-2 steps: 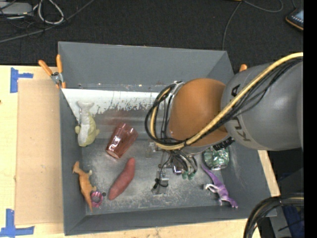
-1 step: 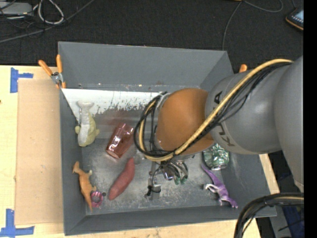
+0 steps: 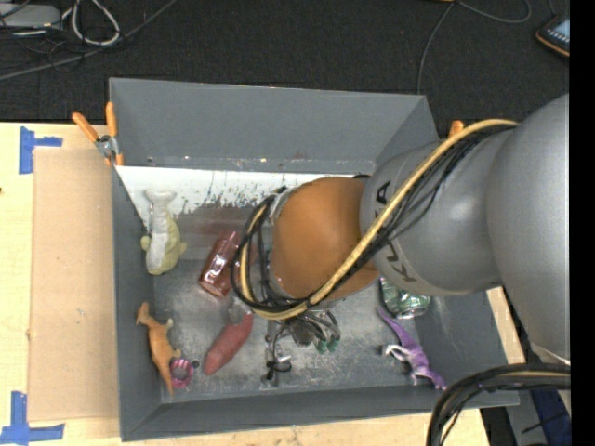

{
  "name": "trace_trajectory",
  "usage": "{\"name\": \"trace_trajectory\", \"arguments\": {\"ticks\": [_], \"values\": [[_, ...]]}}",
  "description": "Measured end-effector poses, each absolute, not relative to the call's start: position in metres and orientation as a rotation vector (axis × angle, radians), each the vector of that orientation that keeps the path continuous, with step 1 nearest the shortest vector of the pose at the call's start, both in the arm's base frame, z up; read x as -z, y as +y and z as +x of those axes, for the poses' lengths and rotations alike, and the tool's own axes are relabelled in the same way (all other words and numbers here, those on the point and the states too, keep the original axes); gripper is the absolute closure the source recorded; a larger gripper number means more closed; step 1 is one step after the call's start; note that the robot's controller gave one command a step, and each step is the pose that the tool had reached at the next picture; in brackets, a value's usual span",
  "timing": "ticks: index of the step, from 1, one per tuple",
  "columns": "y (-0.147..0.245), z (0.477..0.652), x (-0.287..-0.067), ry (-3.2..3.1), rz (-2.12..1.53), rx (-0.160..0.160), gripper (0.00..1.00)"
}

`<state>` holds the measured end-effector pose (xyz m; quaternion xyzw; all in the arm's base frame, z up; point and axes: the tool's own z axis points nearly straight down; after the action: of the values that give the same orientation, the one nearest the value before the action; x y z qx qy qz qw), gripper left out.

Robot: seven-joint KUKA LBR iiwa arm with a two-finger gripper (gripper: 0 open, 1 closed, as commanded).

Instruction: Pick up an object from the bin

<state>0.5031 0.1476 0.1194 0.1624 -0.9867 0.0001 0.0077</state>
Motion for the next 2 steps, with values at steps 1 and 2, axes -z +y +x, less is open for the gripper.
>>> {"name": "trace_trajectory", "arguments": {"ticks": [1, 2], "values": [[0.171, 0.507, -0.125, -3.032, 0.823, 0.001, 0.00], [0.173, 0.517, -0.093, -3.000, 0.910, 0.002, 0.00]]}}
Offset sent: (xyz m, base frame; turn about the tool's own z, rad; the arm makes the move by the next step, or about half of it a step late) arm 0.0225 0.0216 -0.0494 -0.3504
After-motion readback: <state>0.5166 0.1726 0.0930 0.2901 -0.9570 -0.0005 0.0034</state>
